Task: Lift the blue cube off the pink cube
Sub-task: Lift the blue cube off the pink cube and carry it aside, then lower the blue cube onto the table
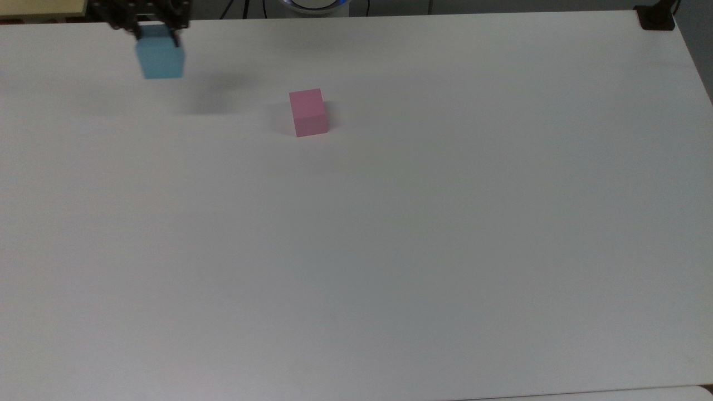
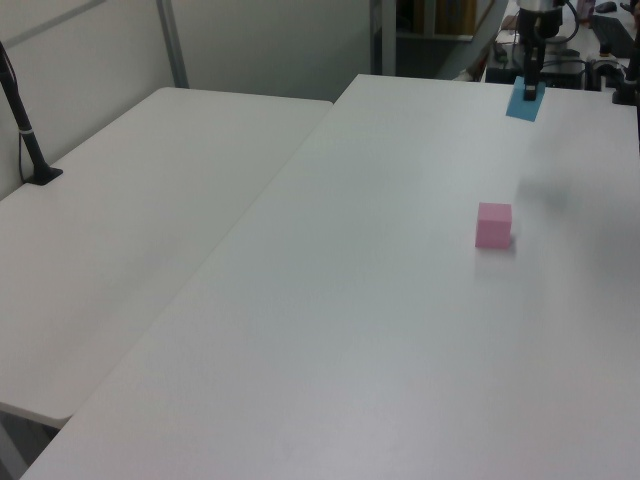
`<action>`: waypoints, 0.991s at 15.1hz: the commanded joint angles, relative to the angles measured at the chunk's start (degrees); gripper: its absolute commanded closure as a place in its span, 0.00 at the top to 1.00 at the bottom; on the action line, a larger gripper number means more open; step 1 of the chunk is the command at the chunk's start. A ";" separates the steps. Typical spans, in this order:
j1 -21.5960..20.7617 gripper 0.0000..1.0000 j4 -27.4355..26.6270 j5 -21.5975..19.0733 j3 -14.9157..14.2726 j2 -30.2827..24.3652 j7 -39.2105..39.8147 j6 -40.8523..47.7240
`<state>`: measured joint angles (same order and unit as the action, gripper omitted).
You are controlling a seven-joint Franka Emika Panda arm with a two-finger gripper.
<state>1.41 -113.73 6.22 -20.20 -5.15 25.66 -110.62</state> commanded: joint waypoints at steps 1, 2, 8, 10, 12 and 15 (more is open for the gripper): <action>-0.71 0.37 0.79 1.08 -8.34 6.27 10.52 -7.12; -0.71 0.37 0.96 0.82 -8.80 8.29 10.90 -9.76; 1.31 0.38 2.90 0.46 -9.33 19.03 14.33 -14.62; 1.40 0.40 2.90 0.37 -9.33 21.40 15.29 -15.24; 1.49 0.46 2.90 0.37 -9.33 22.72 15.30 -16.64; 2.37 0.83 2.90 0.20 -9.33 22.99 15.56 -16.91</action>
<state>2.96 -111.37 6.42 -29.20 17.36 39.40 -126.75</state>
